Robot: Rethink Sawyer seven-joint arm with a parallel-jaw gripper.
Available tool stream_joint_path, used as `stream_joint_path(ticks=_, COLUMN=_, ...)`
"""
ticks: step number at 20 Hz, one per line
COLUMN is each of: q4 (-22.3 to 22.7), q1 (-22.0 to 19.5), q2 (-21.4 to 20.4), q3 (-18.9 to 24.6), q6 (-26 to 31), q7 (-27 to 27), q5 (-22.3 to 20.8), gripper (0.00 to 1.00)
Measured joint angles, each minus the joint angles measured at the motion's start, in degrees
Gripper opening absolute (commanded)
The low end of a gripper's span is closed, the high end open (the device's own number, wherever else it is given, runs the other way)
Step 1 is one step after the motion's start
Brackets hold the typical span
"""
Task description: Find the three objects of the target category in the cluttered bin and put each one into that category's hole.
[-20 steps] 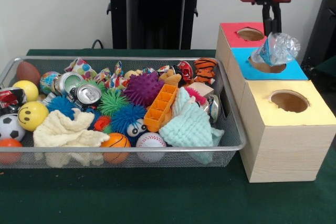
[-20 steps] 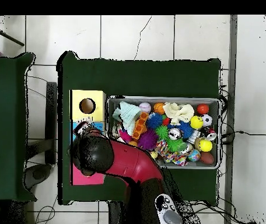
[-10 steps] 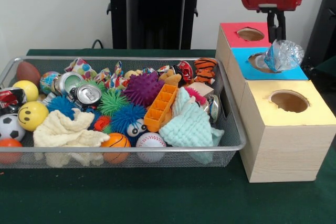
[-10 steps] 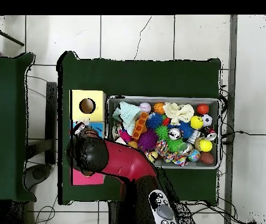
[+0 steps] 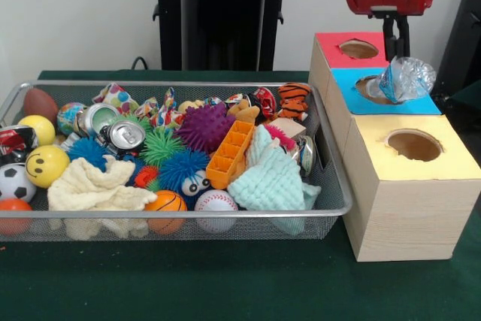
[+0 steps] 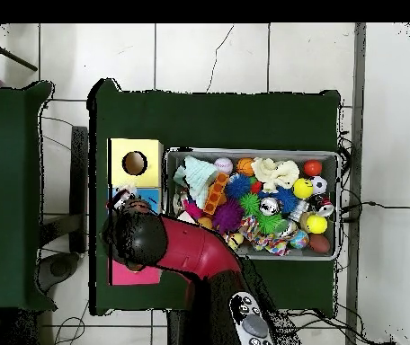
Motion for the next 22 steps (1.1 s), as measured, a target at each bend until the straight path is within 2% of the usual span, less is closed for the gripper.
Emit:
stream_joint_path(ticks=6, q4=1.62, q1=-1.13, q2=-0.01, q3=0.52, q6=-0.31, q7=0.00, q5=-0.03, gripper=0.00)
stream_joint_path(ticks=10, q4=3.06, q1=-2.36, q2=0.14, q3=1.21, q6=-2.22, q7=0.00, q5=-1.26, gripper=0.00)
stream_joint_path(ticks=22, q4=3.63, q1=-2.85, q2=2.84, q3=2.46, q6=-8.08, q7=0.00, q5=-3.27, gripper=0.00)
